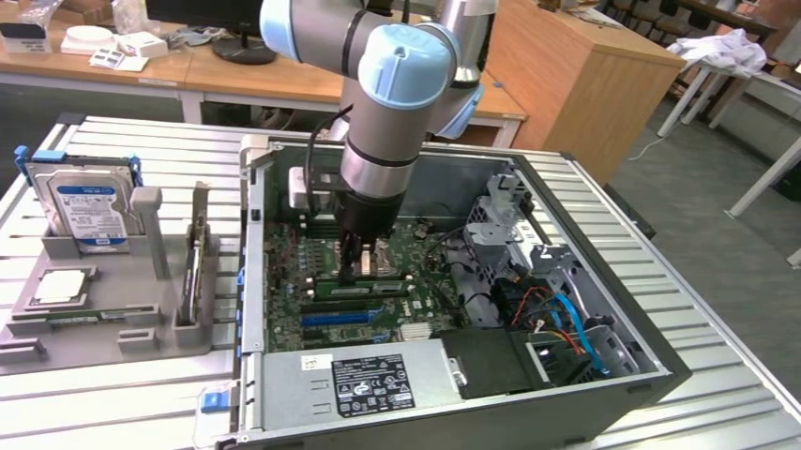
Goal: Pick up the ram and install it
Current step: 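Press down the ram until it locks into place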
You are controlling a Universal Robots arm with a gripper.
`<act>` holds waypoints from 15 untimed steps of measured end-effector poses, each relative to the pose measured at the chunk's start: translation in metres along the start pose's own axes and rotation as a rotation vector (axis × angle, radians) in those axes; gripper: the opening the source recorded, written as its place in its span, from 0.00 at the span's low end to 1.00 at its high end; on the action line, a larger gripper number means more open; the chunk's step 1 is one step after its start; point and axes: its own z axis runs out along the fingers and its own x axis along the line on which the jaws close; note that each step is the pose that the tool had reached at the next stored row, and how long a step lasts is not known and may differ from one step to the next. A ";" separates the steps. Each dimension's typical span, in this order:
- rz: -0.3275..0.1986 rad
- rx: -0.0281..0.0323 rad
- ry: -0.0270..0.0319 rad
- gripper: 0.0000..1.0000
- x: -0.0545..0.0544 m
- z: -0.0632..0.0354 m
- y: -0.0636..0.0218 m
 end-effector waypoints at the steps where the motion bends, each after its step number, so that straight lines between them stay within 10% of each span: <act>1: 0.000 0.0001 -0.0001 0.11 0.000 0.0001 0.0000; 15: 0.000 0.0001 -0.0001 0.11 0.000 0.0009 0.0000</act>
